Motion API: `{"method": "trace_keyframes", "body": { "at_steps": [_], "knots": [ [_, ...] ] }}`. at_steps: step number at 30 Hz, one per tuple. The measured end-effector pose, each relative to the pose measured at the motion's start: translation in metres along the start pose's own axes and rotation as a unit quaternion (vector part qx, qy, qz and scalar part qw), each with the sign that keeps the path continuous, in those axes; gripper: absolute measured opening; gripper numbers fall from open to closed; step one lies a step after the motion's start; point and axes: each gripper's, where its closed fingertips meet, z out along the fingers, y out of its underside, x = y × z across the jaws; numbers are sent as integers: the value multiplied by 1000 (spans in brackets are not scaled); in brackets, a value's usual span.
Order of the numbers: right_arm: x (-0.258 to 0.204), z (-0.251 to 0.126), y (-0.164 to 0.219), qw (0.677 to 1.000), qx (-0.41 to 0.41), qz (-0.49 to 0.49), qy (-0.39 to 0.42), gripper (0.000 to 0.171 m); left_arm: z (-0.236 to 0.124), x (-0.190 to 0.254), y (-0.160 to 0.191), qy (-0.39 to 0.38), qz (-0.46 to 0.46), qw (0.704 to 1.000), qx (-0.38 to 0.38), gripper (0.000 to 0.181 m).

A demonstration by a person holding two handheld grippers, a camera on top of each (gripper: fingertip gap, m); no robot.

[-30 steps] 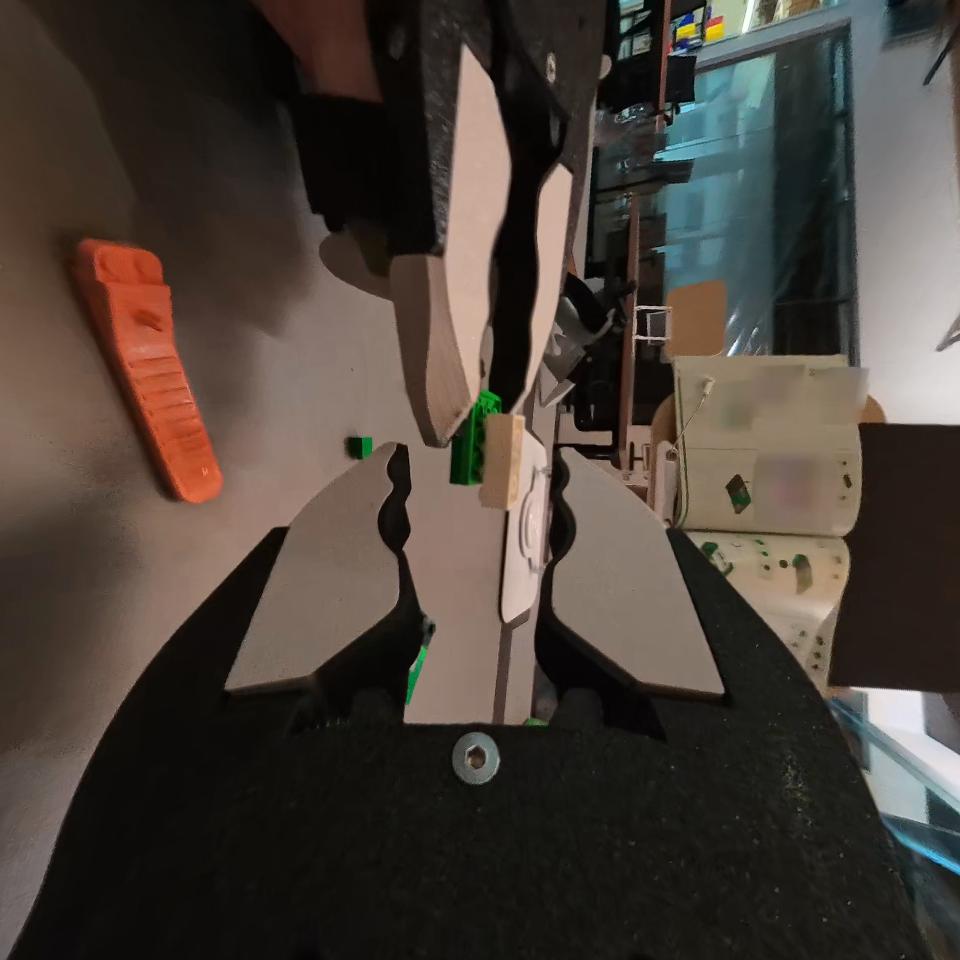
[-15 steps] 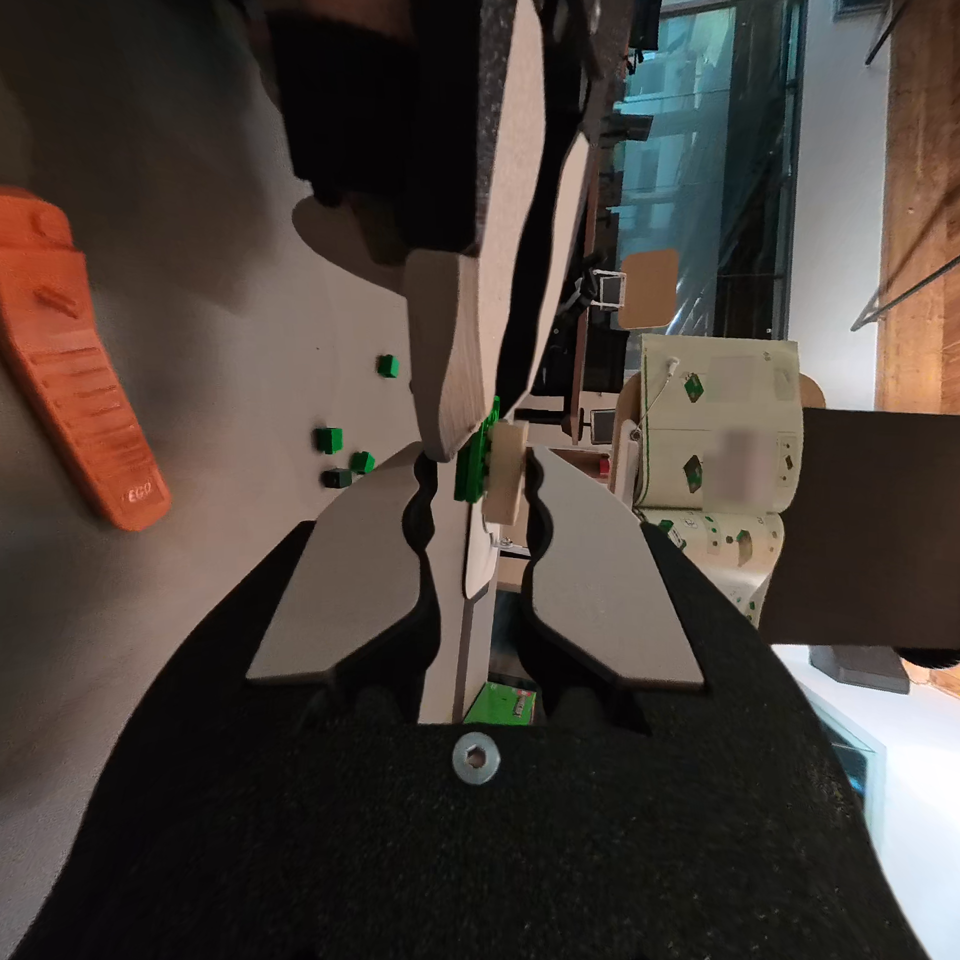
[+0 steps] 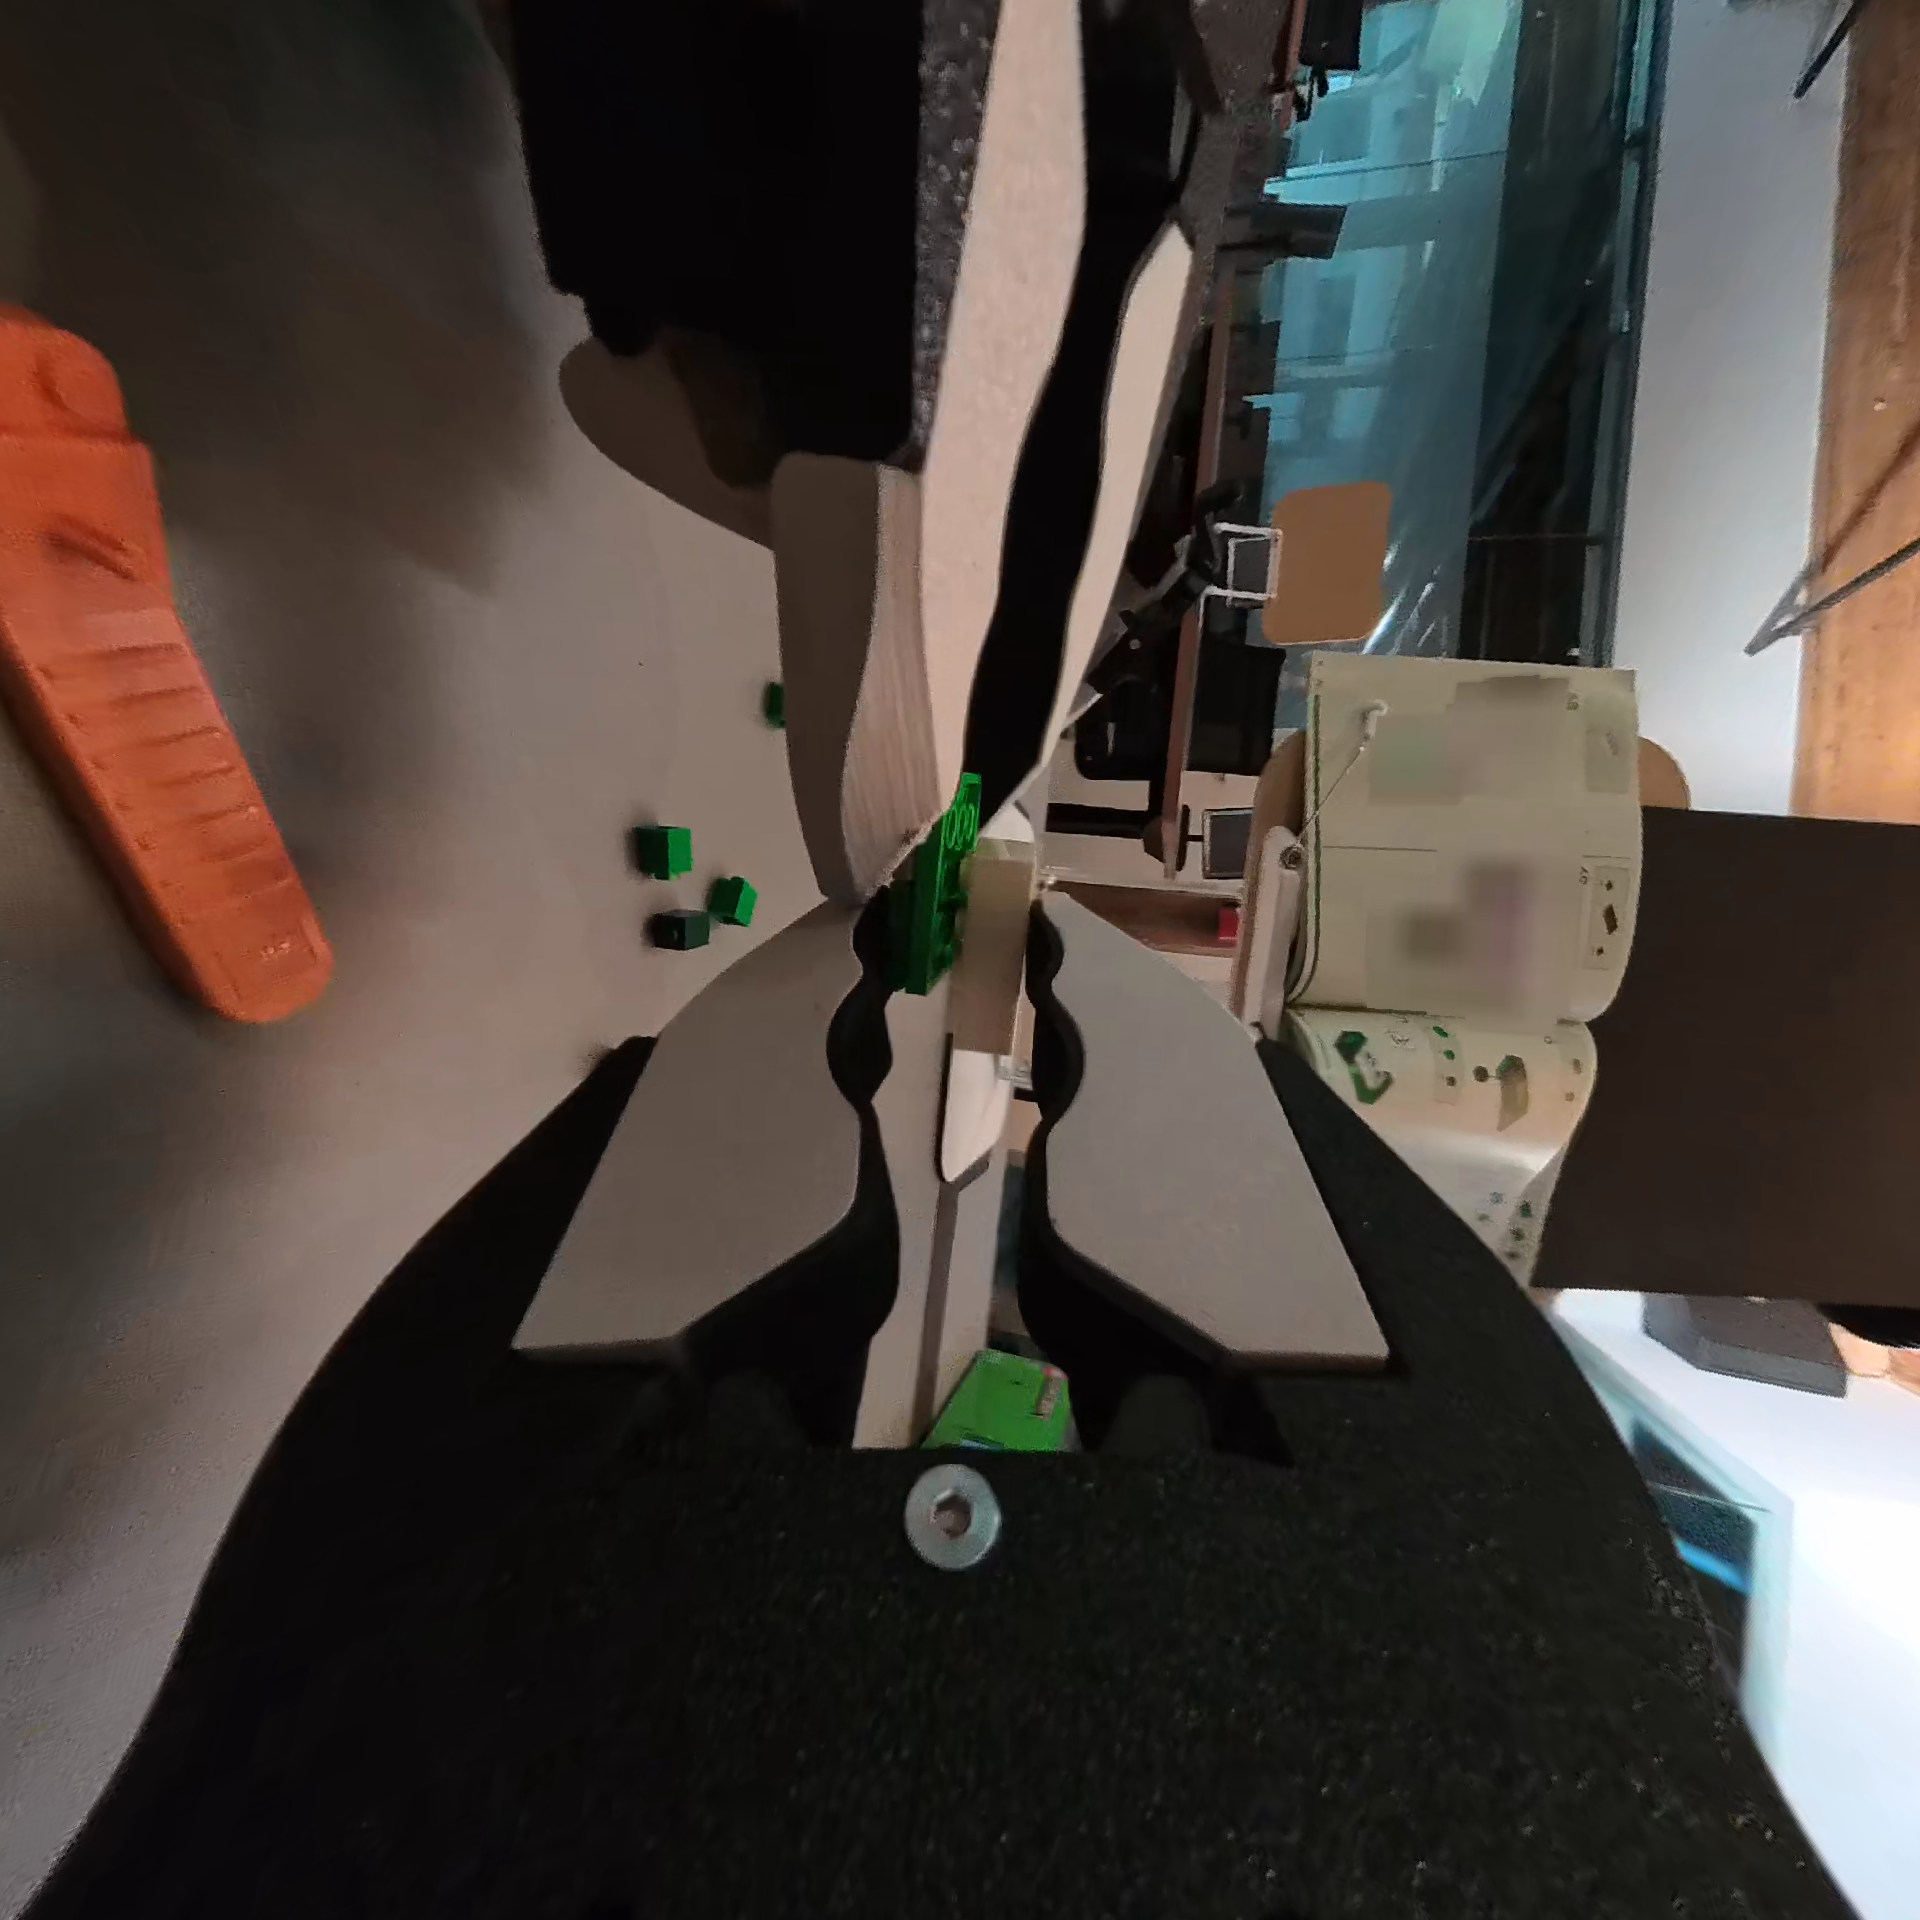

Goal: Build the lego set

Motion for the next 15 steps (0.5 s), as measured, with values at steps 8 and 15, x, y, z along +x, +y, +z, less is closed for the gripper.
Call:
{"method": "trace_keyframes", "body": {
  "at_steps": [8,15],
  "knots": [
    [-4,1,5,999,-2,35,-20,20,-1,-1,2,-4,23,1000,-5,39],
    [-27,-5,6,966,63,191,-162,20,-4,1,4,-33,184,982,-28,41]
  ]
}}
